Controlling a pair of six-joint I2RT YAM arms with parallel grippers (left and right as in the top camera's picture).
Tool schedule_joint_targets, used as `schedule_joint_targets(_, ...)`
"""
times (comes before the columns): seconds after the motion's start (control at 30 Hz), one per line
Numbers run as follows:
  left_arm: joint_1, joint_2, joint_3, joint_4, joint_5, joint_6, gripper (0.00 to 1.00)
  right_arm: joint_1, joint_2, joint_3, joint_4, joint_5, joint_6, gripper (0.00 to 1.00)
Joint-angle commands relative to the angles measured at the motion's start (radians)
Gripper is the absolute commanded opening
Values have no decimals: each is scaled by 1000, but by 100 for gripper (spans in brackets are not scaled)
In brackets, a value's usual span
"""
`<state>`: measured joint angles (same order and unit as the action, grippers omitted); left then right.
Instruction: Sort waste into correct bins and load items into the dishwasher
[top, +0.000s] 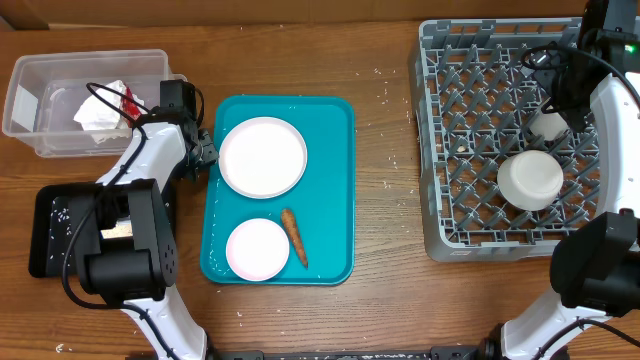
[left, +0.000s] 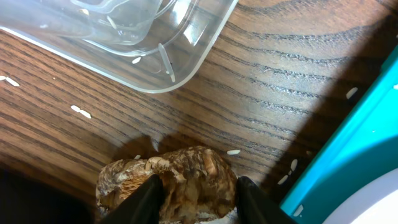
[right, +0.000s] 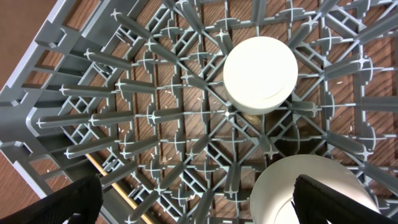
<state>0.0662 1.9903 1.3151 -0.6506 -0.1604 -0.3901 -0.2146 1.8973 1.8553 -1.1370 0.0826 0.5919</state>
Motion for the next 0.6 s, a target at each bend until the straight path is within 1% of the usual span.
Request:
schedule_joint_targets(0.0, 5, 23, -16, -7, 24, -7, 33, 1, -19, 23, 5, 6, 4, 100)
schedule_joint_targets(0.07, 5, 23, -16, -7, 31, -7, 25, 1, -19, 23, 5, 6, 4, 100)
schedule_joint_targets(0.13, 5, 21, -16, -7, 32, -7, 20, 1, -19, 23, 5, 6, 4, 100)
schedule_joint_targets(0.2, 5, 13, -16, -10, 32, -7, 10, 1, -19, 23, 5, 6, 4, 100)
schedule_joint_targets(0.23, 5, 2, -16, -11, 32, -7, 8, 1, -19, 23, 5, 6, 4, 100)
schedule_joint_targets(0.37, 5, -63, -16, -14, 67, -7, 8, 1, -19, 23, 5, 6, 4, 100)
schedule_joint_targets(0.43, 5, -92, -16, -19, 77, -7, 7, 1, -19, 23, 5, 6, 5, 100)
schedule_joint_targets(0.47, 5, -119, -16, -25, 83, -7, 4, 1, -19, 23, 5, 6, 4, 100)
schedule_joint_targets(0.57, 5, -178, -16, -40, 84, -8, 4, 1, -19, 23, 5, 6, 4, 100)
